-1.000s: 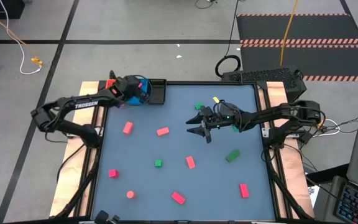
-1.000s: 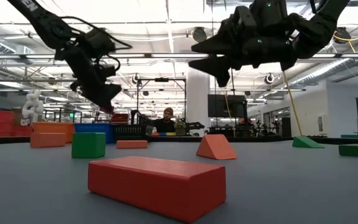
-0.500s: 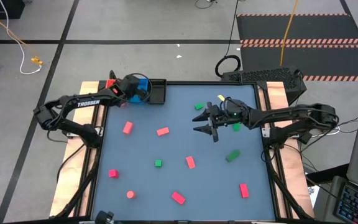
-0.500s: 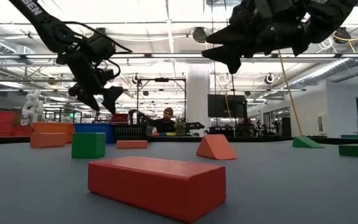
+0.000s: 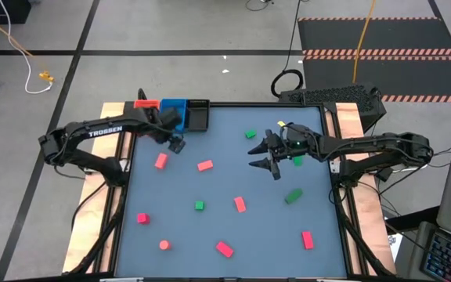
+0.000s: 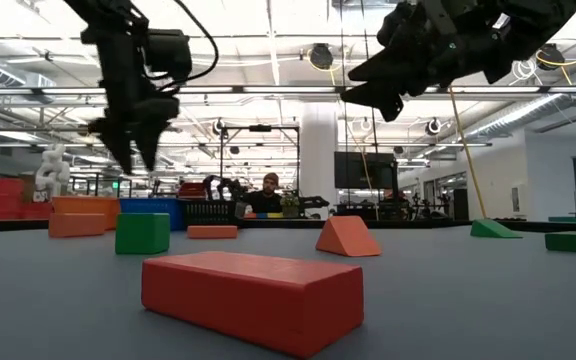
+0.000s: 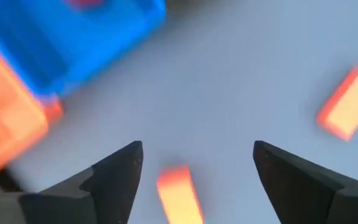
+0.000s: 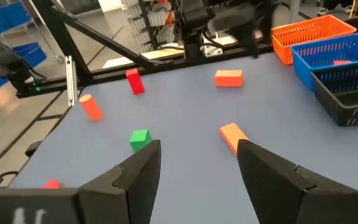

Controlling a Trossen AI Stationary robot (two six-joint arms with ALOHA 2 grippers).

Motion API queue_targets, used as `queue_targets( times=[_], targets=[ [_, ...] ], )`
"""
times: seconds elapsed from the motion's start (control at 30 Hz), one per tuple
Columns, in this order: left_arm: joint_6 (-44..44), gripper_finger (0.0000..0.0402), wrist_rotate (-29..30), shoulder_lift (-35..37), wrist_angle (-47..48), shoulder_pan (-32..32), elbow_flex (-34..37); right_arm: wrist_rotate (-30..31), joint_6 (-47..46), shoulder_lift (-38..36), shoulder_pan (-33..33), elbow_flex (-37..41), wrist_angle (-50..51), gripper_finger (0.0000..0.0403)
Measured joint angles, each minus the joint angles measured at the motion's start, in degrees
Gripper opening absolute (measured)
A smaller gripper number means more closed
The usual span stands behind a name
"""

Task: Sort & place blocks by color
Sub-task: Put the orange block into the orange bin

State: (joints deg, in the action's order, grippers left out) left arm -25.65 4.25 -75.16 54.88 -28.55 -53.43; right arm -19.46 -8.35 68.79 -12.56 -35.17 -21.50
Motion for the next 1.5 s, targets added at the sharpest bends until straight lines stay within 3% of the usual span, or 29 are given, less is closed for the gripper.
queue_targets(
  times=[0.17, 0.3, 0.5, 0.7, 1.0, 1.5],
  targets=[
    [-8.97, 0.0276, -2.15, -0.04, 9.41, 3.49, 0.00, 0.02, -1.28, -0.17, 0.00, 1.59, -0.68, 0.0208],
    [-13.00, 0.0263, -2.30, -0.21, 11.24, 5.62, 0.04, 0.04, -1.26, -0.19, 0.00, 2.09, -0.93, 0.0208],
    [-17.06, 0.0264, -2.26, -1.72, 8.56, 7.47, 3.31, -0.03, -1.41, -0.19, 0.00, 2.12, -0.94, 0.0208],
    [-17.61, 0.0268, 0.84, -2.89, 7.54, 5.42, 8.52, -0.07, -1.10, -0.21, 0.00, 2.11, -0.94, 0.0208],
    [-17.75, 0.0269, -0.20, -2.89, -3.87, 4.28, 12.40, -0.11, 0.73, -0.22, 0.00, 2.12, -0.94, 0.0208],
    [-19.41, 0.0267, -0.35, -2.84, -5.98, 5.37, 18.36, 0.17, 3.05, -0.22, -0.15, 2.09, -0.93, 0.0208]
  ],
)
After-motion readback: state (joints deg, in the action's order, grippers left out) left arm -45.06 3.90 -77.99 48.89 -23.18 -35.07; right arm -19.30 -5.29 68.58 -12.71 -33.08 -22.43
